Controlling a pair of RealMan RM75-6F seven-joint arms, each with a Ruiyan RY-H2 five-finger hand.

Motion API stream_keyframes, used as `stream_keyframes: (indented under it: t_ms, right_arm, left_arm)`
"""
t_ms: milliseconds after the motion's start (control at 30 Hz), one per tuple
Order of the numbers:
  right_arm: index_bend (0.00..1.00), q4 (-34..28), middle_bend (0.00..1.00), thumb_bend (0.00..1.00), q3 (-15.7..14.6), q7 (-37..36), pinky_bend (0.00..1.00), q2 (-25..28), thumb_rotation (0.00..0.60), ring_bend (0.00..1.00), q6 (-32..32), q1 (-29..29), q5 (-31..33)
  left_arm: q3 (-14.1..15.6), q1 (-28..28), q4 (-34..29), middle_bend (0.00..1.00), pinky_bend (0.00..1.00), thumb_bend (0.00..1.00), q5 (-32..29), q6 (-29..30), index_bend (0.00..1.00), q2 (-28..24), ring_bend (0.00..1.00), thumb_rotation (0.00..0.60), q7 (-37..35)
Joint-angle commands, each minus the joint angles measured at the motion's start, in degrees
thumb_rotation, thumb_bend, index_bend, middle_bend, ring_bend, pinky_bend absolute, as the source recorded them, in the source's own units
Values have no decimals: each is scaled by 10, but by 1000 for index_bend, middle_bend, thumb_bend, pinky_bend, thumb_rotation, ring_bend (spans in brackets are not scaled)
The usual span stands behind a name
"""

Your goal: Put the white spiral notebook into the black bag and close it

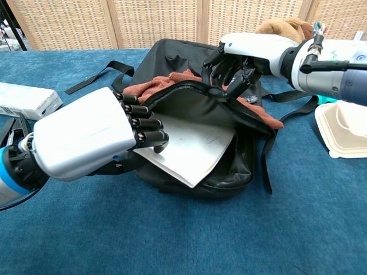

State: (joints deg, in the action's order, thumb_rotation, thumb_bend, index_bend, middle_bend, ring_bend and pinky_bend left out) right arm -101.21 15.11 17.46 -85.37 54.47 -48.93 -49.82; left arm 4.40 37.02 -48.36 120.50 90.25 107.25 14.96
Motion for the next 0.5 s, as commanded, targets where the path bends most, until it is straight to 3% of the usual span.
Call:
stream_keyframes:
  t_ms: [33, 500]
  right_arm:
    - [638, -4, 652, 553, -1, -8, 263, 3, 600, 364, -2, 1, -3]
    - [639, -22, 653, 553, 4, -26, 263, 12, 600, 364, -4, -2, -11]
  left_arm:
    - [-1, 5, 4, 716, 630, 489, -6, -10, 793, 5, 593, 600, 8]
    - [-2, 24, 13, 716, 630, 489, -24, -39, 793, 25, 591, 600, 42]
